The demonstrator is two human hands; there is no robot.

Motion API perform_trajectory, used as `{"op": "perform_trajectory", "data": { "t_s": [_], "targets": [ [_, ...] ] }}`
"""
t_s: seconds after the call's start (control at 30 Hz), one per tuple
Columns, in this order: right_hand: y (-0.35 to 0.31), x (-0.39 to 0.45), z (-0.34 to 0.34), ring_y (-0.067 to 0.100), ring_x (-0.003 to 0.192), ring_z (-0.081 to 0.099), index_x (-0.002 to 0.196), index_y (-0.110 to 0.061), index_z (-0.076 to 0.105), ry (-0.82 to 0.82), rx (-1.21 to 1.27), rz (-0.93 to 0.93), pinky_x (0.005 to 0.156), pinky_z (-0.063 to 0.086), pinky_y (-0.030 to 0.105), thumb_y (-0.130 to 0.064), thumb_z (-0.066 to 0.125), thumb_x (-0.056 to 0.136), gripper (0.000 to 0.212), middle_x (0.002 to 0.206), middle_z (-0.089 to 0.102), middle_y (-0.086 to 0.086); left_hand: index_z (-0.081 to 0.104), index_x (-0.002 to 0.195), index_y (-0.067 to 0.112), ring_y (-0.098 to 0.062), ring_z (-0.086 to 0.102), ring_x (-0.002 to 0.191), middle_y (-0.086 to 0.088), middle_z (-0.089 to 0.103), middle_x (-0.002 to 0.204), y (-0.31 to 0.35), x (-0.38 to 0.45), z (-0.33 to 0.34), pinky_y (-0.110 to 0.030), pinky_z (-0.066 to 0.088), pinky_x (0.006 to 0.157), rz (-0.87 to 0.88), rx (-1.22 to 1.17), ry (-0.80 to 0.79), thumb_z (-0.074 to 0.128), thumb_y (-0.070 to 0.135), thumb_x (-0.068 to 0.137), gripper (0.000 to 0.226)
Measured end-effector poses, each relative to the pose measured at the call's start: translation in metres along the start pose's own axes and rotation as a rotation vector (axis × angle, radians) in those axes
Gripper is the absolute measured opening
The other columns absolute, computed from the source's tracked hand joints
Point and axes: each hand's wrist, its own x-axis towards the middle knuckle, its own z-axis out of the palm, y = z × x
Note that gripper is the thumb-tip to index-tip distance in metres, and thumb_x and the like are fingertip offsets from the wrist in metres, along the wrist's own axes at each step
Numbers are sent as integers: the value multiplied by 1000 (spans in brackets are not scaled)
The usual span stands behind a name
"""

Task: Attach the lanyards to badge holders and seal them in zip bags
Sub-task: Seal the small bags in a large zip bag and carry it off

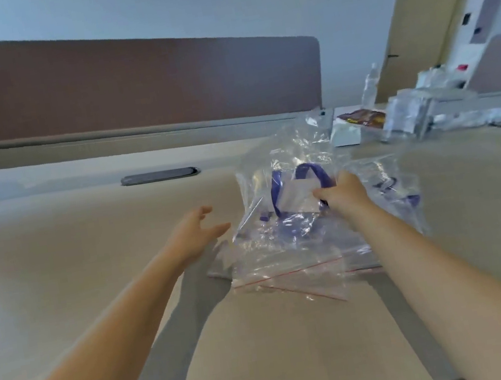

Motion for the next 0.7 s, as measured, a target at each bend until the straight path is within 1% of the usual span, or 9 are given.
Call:
{"op": "perform_trajectory", "data": {
  "t_s": [0.03, 0.1, 0.2, 0.27, 0.4, 0.47, 0.53, 0.63, 0.7],
  "targets": [
    [6, -1, 1, 27, 72, 55, 70, -11, 44, -27, -18, 15, 66, 53, 40, -1, 59, 80, 21, 76, 53, 13, 34, 139, 10, -24, 35, 134, -8, 36, 148, 3, -1, 5, -31, 30, 106, 52, 58, 5, 60, 25, 86, 61],
    [17, 1, -3, 22, 65, 51, 68, -12, 41, -19, -76, 10, 53, 42, 24, -4, 61, 82, 25, 76, 52, 10, 35, 139, 15, -21, 33, 135, -4, 34, 149, 14, 1, 23, -30, 28, 108, 206, 157, -54, 65, 28, 81, 66],
    [40, 20, -16, 20, 76, 48, 79, -9, 45, -8, -142, -6, 47, 26, 17, -11, 61, 84, 17, 80, 51, 6, 41, 135, 24, -17, 25, 139, 2, 29, 151, 35, 5, 59, -29, 21, 113, 394, 366, -234, 75, 33, 71, 73],
    [48, 30, -18, 20, 80, 49, 96, -5, 51, -7, -155, 1, 47, 27, 18, -14, 61, 85, 18, 88, 52, 9, 42, 134, 31, -16, 19, 140, 6, 25, 152, 35, 6, 72, -30, 15, 115, 453, 555, -327, 78, 40, 64, 79],
    [54, 38, -18, 24, 80, 53, 102, -5, 48, 10, -198, -17, 56, 40, 26, -16, 64, 80, 30, 93, 54, 11, 36, 136, 39, -17, 12, 143, 12, 14, 155, 28, 12, 84, -37, 18, 117, 357, 732, -447, 76, 45, 65, 82],
    [56, 37, -23, 23, 89, 50, 120, -3, 38, 17, -184, -59, 71, 42, 31, -17, 66, 80, 51, 104, 49, 10, 37, 136, 38, -18, 16, 142, 10, 18, 154, 26, 16, 88, -37, 21, 116, 368, 775, -430, 68, 49, 73, 71],
    [58, 36, -32, 25, 106, 50, 129, -3, 31, 61, -187, -128, 86, 40, 33, -22, 66, 81, 63, 122, 47, 11, 44, 133, 35, -19, 26, 138, 8, 31, 149, 28, 18, 92, -35, 27, 112, 404, 786, -374, 58, 50, 81, 56],
    [68, 36, -50, 31, 120, 45, 127, -5, 41, 187, -379, -147, 97, 37, 37, -33, 60, 84, 54, 130, 49, 14, 56, 122, 25, -22, 43, 123, 2, 51, 132, 30, 19, 101, -37, 40, 99, 513, 843, -269, 45, 44, 90, 39],
    [75, 35, -65, 34, 118, 47, 118, -8, 50, 177, -486, -39, 94, 38, 37, -36, 52, 87, 41, 121, 53, 15, 61, 115, 18, -24, 50, 116, -2, 58, 123, 31, 23, 108, -38, 44, 93, 506, 757, -195, 42, 30, 94, 31]
  ]
}}
